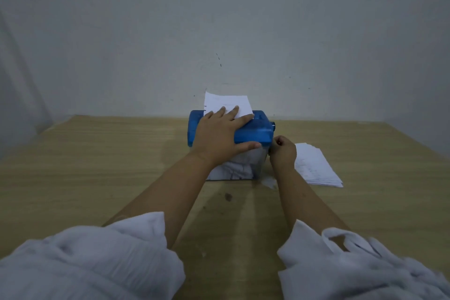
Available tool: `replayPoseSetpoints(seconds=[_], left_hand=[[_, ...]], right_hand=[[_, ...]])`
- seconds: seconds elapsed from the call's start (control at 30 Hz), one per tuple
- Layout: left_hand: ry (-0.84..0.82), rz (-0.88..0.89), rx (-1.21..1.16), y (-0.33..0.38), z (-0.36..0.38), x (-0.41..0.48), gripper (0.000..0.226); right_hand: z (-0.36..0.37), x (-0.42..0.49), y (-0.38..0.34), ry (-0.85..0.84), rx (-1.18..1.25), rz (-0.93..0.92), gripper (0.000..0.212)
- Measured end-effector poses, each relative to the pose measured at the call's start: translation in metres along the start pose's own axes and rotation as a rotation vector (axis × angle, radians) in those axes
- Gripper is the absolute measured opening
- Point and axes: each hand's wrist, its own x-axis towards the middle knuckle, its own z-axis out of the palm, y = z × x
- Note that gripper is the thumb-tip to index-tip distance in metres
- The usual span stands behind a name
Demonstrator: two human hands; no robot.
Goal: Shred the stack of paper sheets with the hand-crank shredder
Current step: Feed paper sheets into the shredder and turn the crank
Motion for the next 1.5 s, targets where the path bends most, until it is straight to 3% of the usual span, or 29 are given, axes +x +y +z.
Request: replayPoseSetpoints(seconds=[0.33,0.53,0.93,1.17,1.23,1.37,1.5], left_hand=[[-0.116,-0.091,-0.043,0.009,-0.008,0.000,0.068],[-0.112,-0.110,-0.062,0.011,-0.008,-0.002,0.068],[-0.127,-0.051,-0.104,0.008,-0.012,-0.001,0.066],[-0.109,-0.010,-0.076,0.006,-0.010,0.001,0.067],[-0.104,-0.008,-0.062,0.006,-0.010,0.001,0.067],[-0.085,-0.012,-0.052,0.006,-0.008,0.001,0.067],[-0.081,-0.018,-0.065,0.006,-0.007,0.000,0.068]], right_hand=[[-0.014,-0.025,0.013,0.059,0.020,-0.144,0.036],[-0.020,-0.050,0.009,0.170,0.169,-0.233,0.046],[-0.027,-0.033,-0.065,0.330,0.448,-0.476,0.041],[-0.026,0.019,-0.085,0.183,0.207,-0.544,0.051],[-0.026,0.034,-0.088,0.138,-0.019,-0.566,0.053],[-0.020,0.050,-0.087,0.019,-0.486,-0.481,0.056],[-0.019,0.052,-0.077,-0.147,-0.564,-0.369,0.054]])
